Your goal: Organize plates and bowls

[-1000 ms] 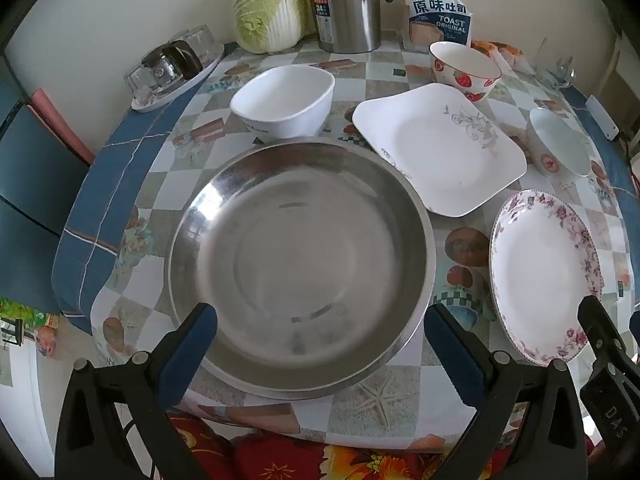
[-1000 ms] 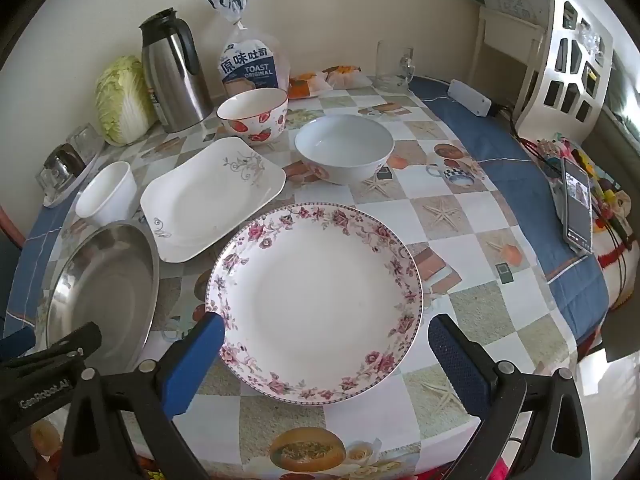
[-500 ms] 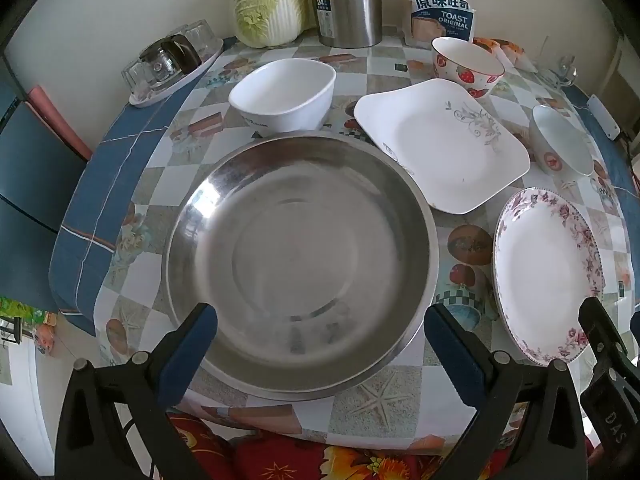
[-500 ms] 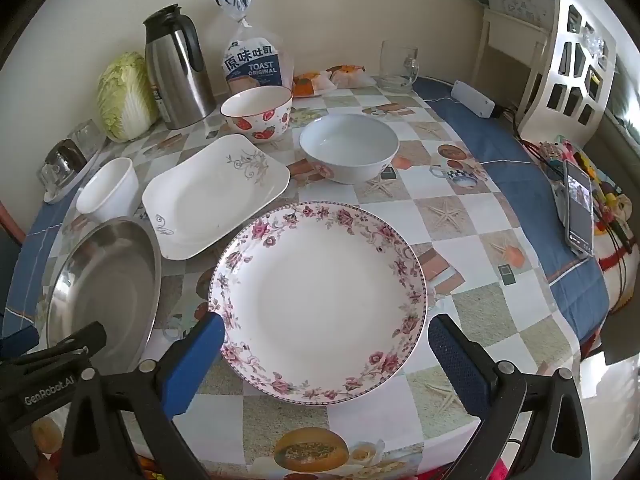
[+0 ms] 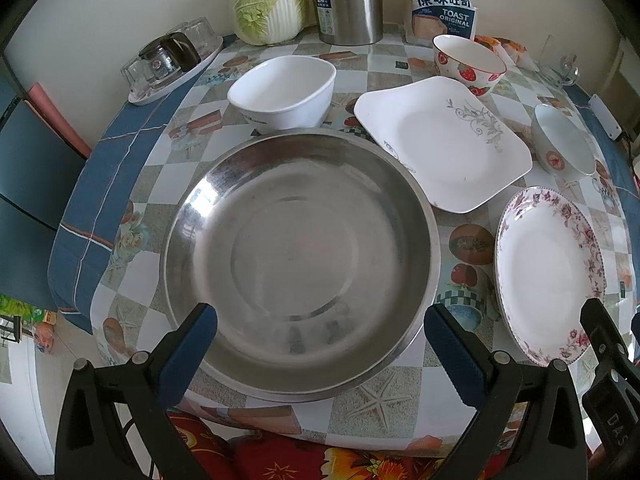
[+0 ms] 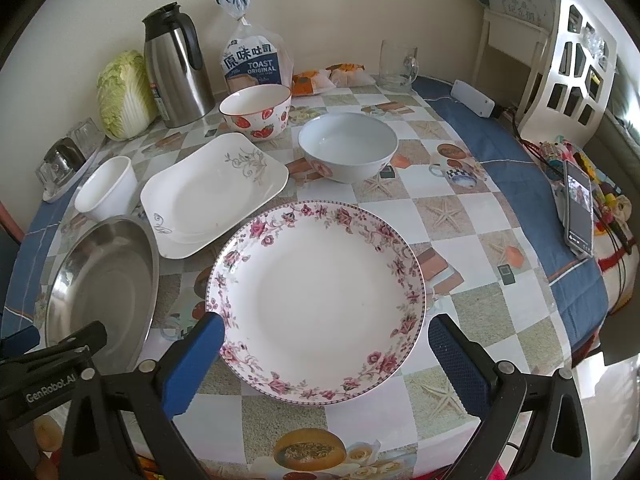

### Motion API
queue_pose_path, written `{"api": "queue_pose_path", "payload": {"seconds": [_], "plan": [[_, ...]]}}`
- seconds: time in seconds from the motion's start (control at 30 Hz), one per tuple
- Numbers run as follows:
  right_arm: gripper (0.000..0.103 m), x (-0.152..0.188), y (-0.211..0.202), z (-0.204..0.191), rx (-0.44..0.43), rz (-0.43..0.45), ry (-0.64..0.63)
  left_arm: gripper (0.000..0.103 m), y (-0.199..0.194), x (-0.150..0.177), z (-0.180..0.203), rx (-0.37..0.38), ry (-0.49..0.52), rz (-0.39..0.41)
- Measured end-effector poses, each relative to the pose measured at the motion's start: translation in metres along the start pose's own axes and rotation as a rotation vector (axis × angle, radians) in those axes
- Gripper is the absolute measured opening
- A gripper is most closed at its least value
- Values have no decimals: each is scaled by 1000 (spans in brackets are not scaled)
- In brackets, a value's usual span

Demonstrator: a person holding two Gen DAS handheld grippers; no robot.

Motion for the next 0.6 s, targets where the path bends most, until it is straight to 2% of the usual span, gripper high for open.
{"api": "queue_pose_path", "payload": {"seconds": [0.6], "plan": [[103, 0, 0, -1, 2, 1, -2, 103, 1, 1, 0, 2, -5, -5]]}}
Point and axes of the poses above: each gripper's, at about its wrist camera, not at the fingertips, and y roughly the way its jaws point, z to its right, x to its underside, the point moved 10 cm from there along y, roughly the way its jaws point, and after that the axes turned 3 degrees about -x, right-handed, at the moved point
